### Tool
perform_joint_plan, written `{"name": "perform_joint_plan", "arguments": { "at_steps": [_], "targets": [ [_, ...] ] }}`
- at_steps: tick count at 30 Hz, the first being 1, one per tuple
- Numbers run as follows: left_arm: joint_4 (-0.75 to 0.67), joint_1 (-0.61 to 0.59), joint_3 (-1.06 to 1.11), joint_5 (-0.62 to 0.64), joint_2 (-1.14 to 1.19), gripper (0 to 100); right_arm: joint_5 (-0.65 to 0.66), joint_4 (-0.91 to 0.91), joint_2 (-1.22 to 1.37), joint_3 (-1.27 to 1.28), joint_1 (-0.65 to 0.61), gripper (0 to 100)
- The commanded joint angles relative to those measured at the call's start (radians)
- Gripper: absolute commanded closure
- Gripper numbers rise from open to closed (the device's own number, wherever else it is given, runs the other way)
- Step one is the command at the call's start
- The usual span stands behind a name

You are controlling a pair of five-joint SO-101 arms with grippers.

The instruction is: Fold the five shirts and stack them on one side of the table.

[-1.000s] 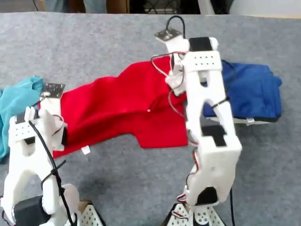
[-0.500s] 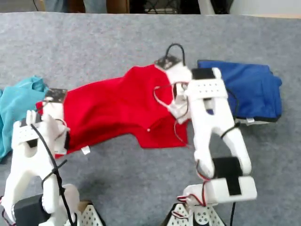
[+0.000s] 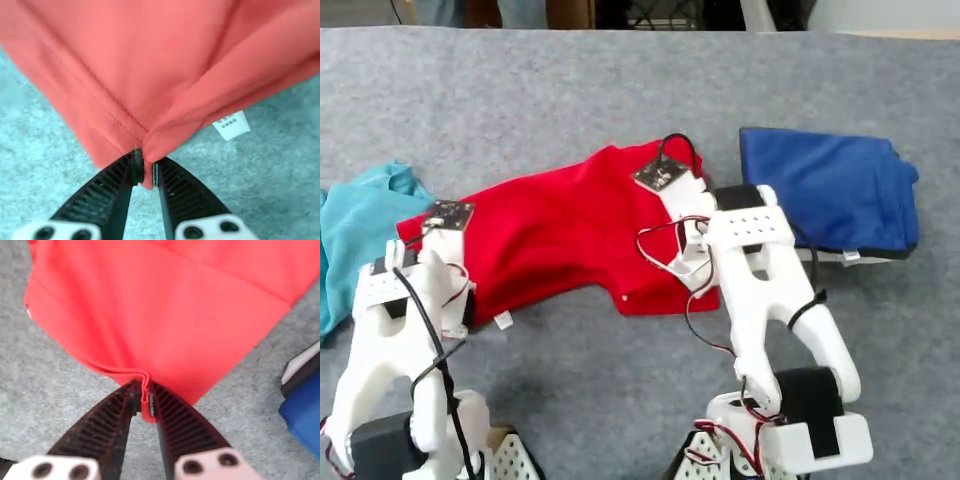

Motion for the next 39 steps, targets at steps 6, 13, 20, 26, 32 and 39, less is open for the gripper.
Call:
{"name": "perform_joint_plan", "arguments": {
  "at_steps": [6, 13, 20, 26, 32, 39],
  "targets": [
    [0.08, 0.025, -0.001, -0.074, -0.012, 97, 0.044, -0.097, -0.035, 0.125, 0.049, 98.5],
    [0.127, 0.027, -0.064, 0.037, -0.012, 80, -0.038, -0.115, -0.039, 0.143, 0.038, 81.5],
    [0.43, 0.005, -0.366, -0.054, -0.014, 82, 0.017, 0.12, -0.039, -0.128, 0.051, 70.7],
    [0.632, -0.084, -0.634, -0.342, -0.012, 95, 0.006, 0.218, 0.001, -0.456, 0.091, 98.6],
    [0.373, 0.028, -0.708, -0.069, 0.117, 97, -0.13, 0.104, 0.268, -0.687, 0.035, 98.5],
    [0.083, 0.067, -0.822, 0.333, 0.531, 97, -0.253, 0.028, 0.739, -1.132, -0.014, 98.4]
  ]
}}
